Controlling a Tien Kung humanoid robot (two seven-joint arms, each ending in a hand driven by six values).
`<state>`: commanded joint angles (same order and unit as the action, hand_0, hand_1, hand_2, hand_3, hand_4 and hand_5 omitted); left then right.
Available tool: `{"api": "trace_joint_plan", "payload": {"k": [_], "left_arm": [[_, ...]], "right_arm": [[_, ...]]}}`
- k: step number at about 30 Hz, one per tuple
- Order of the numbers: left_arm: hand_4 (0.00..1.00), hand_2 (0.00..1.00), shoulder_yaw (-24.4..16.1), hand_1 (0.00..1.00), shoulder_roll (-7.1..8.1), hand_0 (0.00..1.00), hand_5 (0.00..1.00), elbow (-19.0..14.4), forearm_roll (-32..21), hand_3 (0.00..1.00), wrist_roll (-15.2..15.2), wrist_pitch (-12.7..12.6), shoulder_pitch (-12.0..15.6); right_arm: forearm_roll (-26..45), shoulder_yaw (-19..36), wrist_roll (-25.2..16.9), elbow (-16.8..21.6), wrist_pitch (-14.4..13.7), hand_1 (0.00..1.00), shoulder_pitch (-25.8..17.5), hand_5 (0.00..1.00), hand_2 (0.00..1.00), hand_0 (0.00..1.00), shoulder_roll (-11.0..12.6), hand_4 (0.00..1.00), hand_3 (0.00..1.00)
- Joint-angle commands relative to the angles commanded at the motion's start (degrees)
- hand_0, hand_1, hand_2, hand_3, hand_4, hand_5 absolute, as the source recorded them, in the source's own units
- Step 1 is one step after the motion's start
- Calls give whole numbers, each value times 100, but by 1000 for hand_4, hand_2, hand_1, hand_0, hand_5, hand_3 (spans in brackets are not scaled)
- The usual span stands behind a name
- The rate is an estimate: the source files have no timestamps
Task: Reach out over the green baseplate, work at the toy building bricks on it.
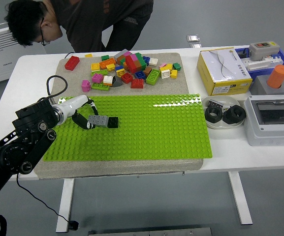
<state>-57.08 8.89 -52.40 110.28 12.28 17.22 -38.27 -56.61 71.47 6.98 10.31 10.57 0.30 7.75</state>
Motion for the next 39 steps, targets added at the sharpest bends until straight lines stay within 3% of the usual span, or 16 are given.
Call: {"api": "trace_joint_plan", "payload": {"k": [2,7,30,39], "left_arm": [[589,973,1,998,-1,998,2,-1,-1,527,2,-1,0],[589,973,-2,998,1,998,2,-16,5,527,0,9,2],[641,984,3,998,-18,998,2,-61,67,557,55,155,43],[687,988,-16,998,40,998,2,-370,86,569,182,400,95]], "right_arm": [[-1,3,0,0,1,647,1,998,799,690,1,911,935],[1,6,0,0,1,647,1,998,799,690,4,911,935],[35,-17,2,0,-10,644,-41,998,794,690,-5,913,930],[68,-33,-5,0,-19,644,-55,998,794,690,-1,915,929]]}}
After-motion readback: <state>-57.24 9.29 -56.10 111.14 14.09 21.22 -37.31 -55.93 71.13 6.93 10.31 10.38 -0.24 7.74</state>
